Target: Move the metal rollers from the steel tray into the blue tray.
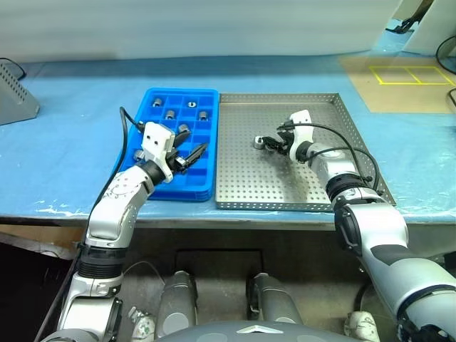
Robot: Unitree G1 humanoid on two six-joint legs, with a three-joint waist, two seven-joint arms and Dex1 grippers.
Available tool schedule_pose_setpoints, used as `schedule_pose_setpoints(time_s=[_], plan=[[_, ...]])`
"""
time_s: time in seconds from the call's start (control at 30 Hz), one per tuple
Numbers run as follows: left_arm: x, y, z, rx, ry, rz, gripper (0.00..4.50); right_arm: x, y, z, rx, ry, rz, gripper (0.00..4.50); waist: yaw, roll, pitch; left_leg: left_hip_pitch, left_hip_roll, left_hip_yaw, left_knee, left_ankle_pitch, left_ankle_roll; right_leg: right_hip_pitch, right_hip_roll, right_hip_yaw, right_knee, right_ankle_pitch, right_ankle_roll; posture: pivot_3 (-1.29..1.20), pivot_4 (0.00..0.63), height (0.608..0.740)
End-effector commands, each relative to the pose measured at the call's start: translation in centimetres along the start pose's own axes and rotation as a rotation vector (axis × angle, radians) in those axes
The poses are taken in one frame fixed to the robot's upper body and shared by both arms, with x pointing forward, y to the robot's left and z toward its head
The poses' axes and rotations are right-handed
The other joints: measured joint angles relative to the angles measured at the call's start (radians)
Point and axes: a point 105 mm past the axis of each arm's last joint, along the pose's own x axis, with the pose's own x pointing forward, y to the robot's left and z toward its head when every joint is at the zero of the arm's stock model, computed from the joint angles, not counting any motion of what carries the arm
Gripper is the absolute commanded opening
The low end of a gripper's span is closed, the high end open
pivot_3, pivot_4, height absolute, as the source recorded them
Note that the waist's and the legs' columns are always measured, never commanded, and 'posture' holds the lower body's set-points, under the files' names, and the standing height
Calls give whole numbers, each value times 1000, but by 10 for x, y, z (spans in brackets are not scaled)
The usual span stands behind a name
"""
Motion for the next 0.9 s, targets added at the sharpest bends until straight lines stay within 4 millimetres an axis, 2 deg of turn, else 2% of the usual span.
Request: schedule_pose_setpoints(time_s=[0.03,0.27,0.37,0.43,0.47,0.63,0.67,0.7,0.73,0.77,0.8,0.83,0.87,0.9], plan=[[-3,0,15,44,-56,10,3032,-5,5,-24,-17,85,64,3189,2,0,0,0,0,0,0,0,0,0,0,0,0,0,0,-86,150,740],[-2,1,14,47,-56,14,3032,-11,4,-36,-6,117,98,3189,4,0,0,3,1,0,0,0,-1,2,0,1,1,0,0,-91,150,740],[-1,2,13,48,-52,13,3084,-10,1,-35,16,98,60,2583,5,0,0,3,1,0,0,0,0,2,0,0,0,0,-1,-93,150,740],[-1,2,12,50,-48,11,3084,-9,1,-32,28,74,61,1985,7,1,0,3,1,1,0,0,0,2,0,1,0,0,-1,-96,150,740],[-1,2,12,50,-48,11,3084,-9,2,-30,30,60,65,1858,8,1,0,3,1,1,0,0,0,2,0,1,0,0,-1,-99,150,740],[1,1,10,47,-42,3,3084,-10,3,-25,34,2,74,1854,11,1,0,3,1,1,-1,0,-1,2,0,1,0,0,-1,-110,150,740],[1,0,10,47,-42,1,3084,-36,-41,70,-28,-91,18,1854,10,3,2,2,1,1,-1,0,-1,1,0,1,0,0,-1,-110,150,740],[2,0,10,47,-42,0,3084,-81,-67,167,-70,-217,-56,1854,10,14,10,2,1,1,0,0,0,1,0,1,0,0,-1,-110,150,740],[3,0,11,50,-44,0,3084,-125,-76,228,-73,-330,-99,1851,15,32,23,-5,-1,2,2,1,1,-6,0,2,1,2,-4,-110,150,740],[4,1,11,52,-46,1,3084,-152,-78,259,-66,-397,-117,1851,25,48,32,-17,-5,3,4,5,7,-16,-3,2,2,6,-9,-122,150,740],[6,2,12,58,-52,5,3084,-115,-60,232,-43,-348,-7,1851,35,51,33,-36,-10,7,1,13,15,-35,-8,3,4,10,-6,-122,150,740],[10,3,13,63,-58,14,3084,-48,-20,165,-40,-268,139,1851,33,40,28,-49,-10,19,-2,19,22,-52,-13,3,11,10,-5,-135,150,740],[14,4,13,64,-60,17,3084,-13,18,114,-7,-244,247,1851,10,3,3,-48,-3,25,-1,19,23,-52,-11,1,13,8,-3,-147,150,740],[20,2,13,68,-64,11,3084,0,47,86,24,-261,309,1851,-20,-31,-20,-36,5,26,-2,12,23,-45,-4,2,15,0,-3,-154,150,740]])
